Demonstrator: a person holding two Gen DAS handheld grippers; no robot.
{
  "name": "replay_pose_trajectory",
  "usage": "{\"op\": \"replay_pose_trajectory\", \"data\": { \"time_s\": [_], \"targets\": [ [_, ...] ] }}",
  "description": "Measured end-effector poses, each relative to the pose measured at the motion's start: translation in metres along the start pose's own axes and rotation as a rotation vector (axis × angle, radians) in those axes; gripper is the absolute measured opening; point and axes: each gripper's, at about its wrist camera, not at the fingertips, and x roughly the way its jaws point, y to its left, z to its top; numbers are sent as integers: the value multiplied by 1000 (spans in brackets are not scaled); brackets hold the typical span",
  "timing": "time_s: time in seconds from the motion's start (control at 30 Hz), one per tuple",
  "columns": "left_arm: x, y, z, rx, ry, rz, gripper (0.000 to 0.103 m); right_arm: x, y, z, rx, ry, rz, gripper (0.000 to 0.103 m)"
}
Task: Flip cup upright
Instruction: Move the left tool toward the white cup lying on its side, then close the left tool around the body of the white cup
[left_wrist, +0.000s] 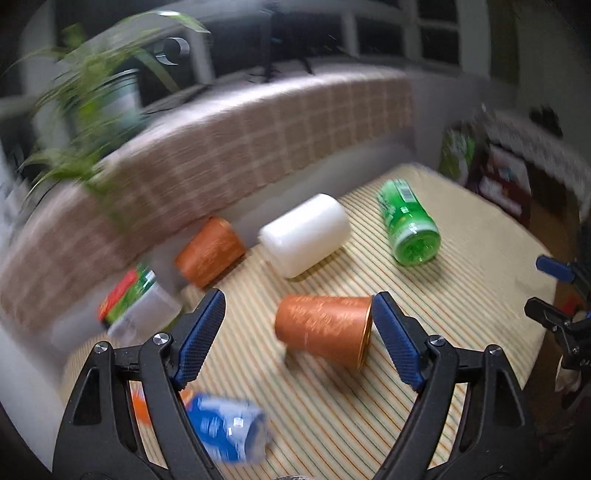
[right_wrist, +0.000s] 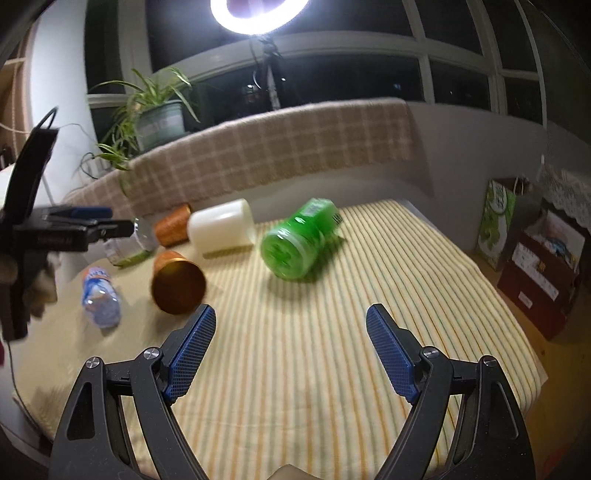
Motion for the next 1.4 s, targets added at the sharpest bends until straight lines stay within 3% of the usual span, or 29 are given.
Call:
{"op": "replay_pose_trajectory", "data": {
  "time_s": [0.2, 0.53, 0.73, 0.87, 1.4],
  "targets": [
    [44, -20, 34, 145, 106, -43, 84, 10, -27, -9, 56, 25, -11, 84],
    [114, -32, 71, 330, 301, -12, 84, 27, -66, -18, 132, 66, -16, 84],
    [149, -38, 73, 452, 408, 20, 84, 36, -85, -18, 187, 72, -12, 84],
    [164, -44, 71, 534, 434, 56, 85, 41, -94, -17, 207, 77, -13, 84],
    [220, -44, 70, 604, 494, 61, 85, 52, -104, -16, 249, 92, 5, 84]
  ]
}}
